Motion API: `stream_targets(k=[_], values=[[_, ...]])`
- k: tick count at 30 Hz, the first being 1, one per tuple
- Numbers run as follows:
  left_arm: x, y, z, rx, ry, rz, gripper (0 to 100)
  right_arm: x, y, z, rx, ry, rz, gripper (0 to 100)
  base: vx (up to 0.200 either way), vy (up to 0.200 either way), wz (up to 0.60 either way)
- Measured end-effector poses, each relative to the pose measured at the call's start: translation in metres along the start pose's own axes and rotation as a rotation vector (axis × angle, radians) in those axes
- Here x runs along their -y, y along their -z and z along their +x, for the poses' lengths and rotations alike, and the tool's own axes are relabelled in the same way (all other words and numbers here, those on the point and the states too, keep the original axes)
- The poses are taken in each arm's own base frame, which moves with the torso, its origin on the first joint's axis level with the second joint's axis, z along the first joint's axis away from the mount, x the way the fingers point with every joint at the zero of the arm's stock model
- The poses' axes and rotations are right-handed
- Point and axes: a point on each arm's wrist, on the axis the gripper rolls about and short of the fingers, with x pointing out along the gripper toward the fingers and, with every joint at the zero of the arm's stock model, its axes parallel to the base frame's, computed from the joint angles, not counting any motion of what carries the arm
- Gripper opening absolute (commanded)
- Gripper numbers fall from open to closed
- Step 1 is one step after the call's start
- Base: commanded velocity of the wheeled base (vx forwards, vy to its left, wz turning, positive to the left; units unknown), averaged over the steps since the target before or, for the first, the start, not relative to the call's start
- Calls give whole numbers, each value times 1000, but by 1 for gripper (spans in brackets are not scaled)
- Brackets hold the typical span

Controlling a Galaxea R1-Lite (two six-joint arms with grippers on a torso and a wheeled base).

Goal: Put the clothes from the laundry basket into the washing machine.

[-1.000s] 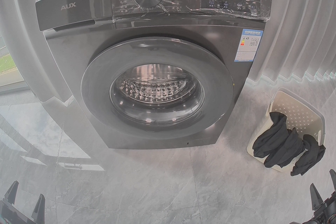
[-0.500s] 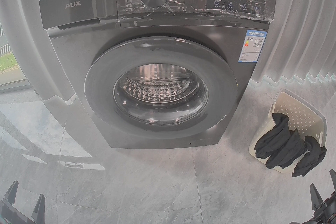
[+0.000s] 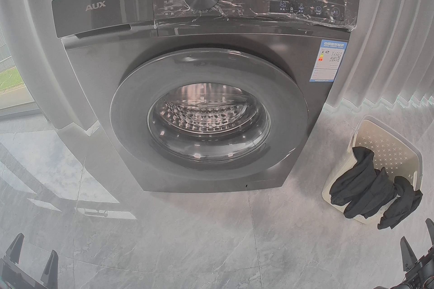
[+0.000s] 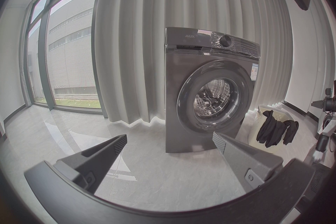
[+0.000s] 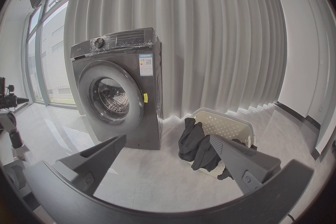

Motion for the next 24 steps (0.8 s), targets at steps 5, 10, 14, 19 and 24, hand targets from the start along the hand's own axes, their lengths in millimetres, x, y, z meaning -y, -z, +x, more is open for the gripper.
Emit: stream_targets(k=[5, 10, 14, 19, 24], values=[[0, 0, 0, 0, 0, 0, 100, 0, 0, 0, 1, 0, 0, 100, 0, 0, 0], [0, 0, 0, 0, 0, 0, 100, 0, 0, 0, 0, 0, 0, 100, 0, 0, 0], [0, 0, 0, 0, 0, 0, 100, 0, 0, 0, 0, 0, 0, 100, 0, 0, 0], [0, 0, 0, 0, 0, 0, 100, 0, 0, 0, 0, 1, 0, 100, 0, 0, 360], [0, 0, 0, 0, 0, 0, 100, 0, 0, 0, 0, 0, 0, 100, 0, 0, 360]])
